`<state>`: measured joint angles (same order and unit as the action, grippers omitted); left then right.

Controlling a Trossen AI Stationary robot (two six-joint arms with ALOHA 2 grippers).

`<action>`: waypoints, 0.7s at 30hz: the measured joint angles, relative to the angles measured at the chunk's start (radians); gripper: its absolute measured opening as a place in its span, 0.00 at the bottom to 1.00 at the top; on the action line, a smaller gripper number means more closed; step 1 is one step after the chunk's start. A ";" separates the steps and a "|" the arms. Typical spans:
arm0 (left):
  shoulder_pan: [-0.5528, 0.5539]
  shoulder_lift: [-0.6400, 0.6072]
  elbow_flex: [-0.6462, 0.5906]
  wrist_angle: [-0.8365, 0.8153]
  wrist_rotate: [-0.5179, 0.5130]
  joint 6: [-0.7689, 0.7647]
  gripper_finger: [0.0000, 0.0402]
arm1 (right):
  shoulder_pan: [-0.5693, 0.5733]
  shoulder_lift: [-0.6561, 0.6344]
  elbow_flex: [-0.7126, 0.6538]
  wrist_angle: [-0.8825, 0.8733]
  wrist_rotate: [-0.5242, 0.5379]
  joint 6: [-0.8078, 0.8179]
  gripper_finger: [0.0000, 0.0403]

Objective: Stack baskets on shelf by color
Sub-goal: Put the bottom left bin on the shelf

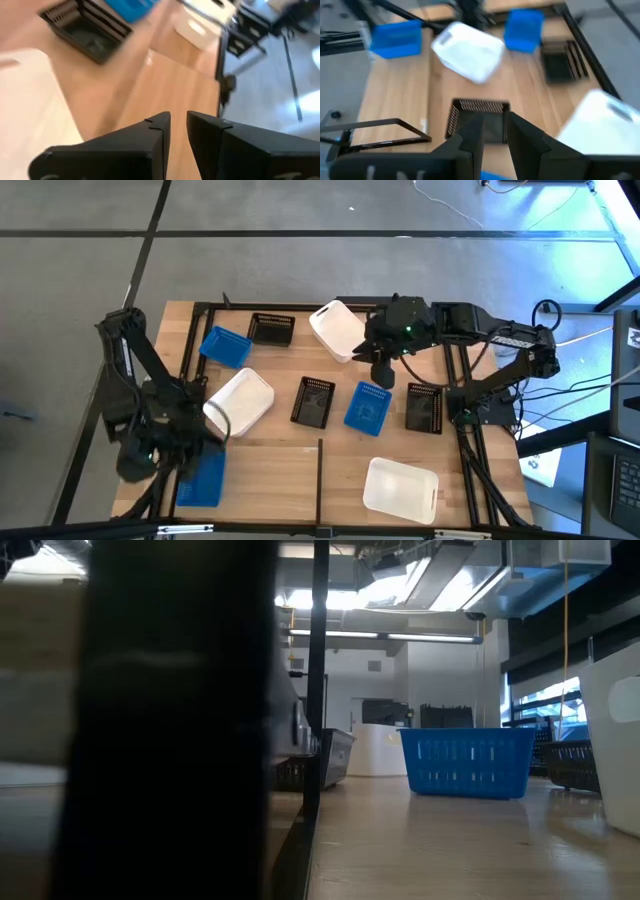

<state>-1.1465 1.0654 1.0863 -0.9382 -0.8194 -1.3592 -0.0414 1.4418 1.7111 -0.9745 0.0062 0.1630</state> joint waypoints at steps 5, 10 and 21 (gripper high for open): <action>0.129 -0.076 0.000 -0.073 -0.003 0.001 0.13 | -0.018 0.027 0.000 -0.053 0.011 0.121 0.20; 0.280 -0.129 0.000 -0.090 -0.012 0.072 0.13 | -0.037 0.075 0.000 -0.057 -0.050 0.148 0.20; 0.502 -0.165 0.000 -0.090 0.001 0.138 0.13 | -0.096 0.275 0.000 -0.065 -0.098 0.278 0.20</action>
<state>-0.6441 0.9005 1.0863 -1.0279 -0.8184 -1.2214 -0.1372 1.7170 1.7115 -1.0400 -0.0921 0.4408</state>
